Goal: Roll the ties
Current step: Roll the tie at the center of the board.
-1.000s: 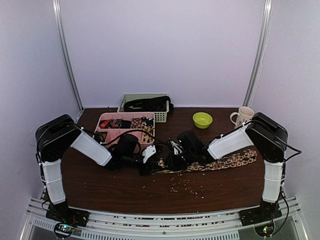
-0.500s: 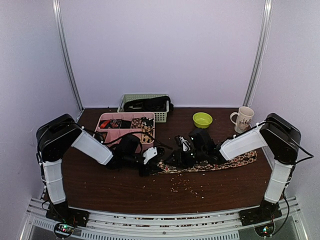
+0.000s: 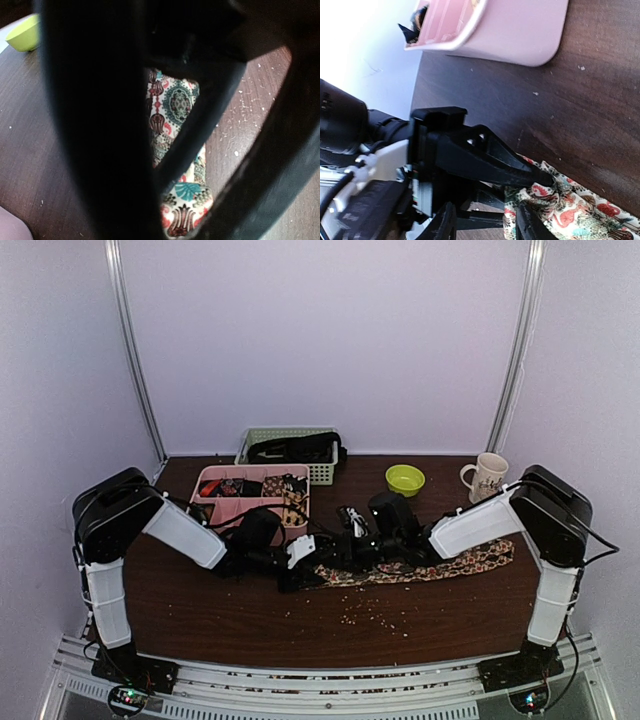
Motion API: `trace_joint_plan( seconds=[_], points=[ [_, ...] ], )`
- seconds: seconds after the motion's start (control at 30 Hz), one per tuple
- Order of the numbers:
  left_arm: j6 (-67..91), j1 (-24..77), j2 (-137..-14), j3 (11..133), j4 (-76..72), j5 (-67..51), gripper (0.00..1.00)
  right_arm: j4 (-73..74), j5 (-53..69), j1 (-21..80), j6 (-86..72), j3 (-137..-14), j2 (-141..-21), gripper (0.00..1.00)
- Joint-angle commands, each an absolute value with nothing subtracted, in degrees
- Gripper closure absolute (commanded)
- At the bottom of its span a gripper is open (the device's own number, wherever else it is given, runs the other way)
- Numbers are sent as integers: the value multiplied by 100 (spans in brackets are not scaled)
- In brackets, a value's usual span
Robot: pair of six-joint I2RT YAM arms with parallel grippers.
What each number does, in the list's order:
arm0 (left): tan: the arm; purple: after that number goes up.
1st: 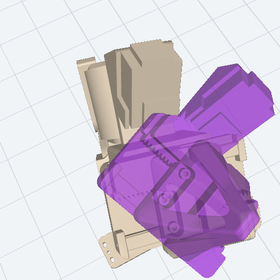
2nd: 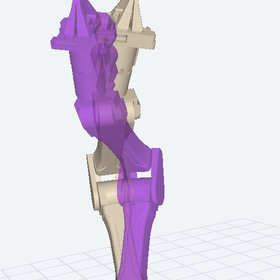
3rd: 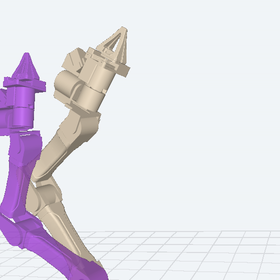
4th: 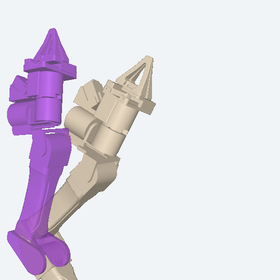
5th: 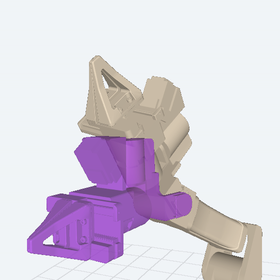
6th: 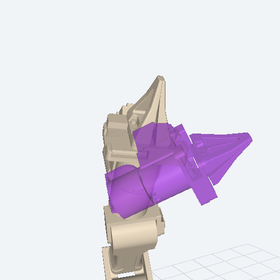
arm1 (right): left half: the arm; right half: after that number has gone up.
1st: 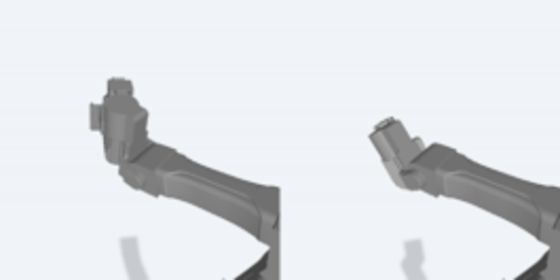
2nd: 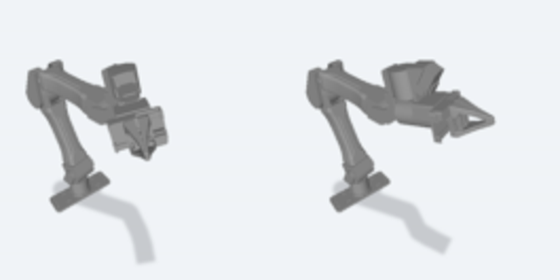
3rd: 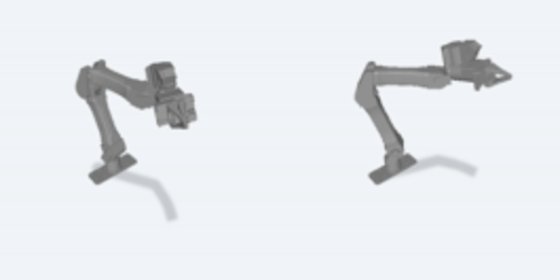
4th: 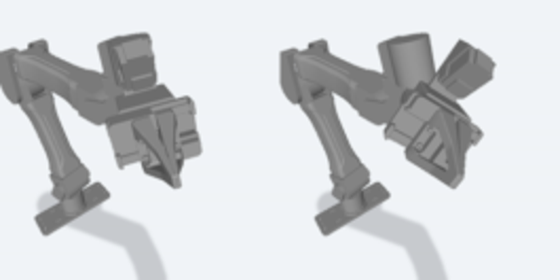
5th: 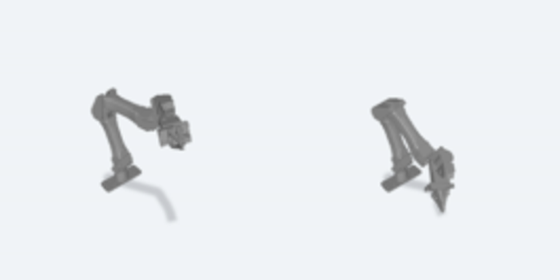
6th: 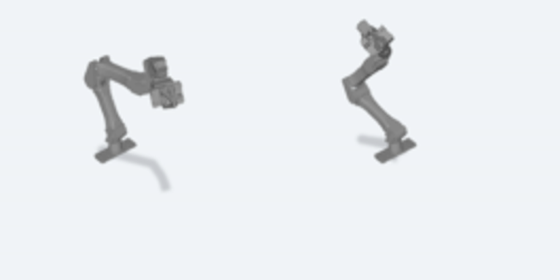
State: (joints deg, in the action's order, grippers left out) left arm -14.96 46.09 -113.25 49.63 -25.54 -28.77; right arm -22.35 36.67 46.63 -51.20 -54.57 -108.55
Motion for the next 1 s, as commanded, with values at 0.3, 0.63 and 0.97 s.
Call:
trace_joint_plan(
  seconds=[0.3, 0.63, 0.97],
  points=[
    [-1572, 4614, -11474, 4966, -1903, -2732, 64, -837, 2825, 4727, -4423, -5678, -10885, 52],
    [-1459, 4587, -11360, 4842, -2132, -2685, 50, -1004, 3060, 4742, -4475, -5774, -10953, 97],
    [-1566, 4349, -10266, 3903, -2572, -2272, 34, -1130, 3039, 4721, -4559, -5537, -11060, 100]
  ],
)
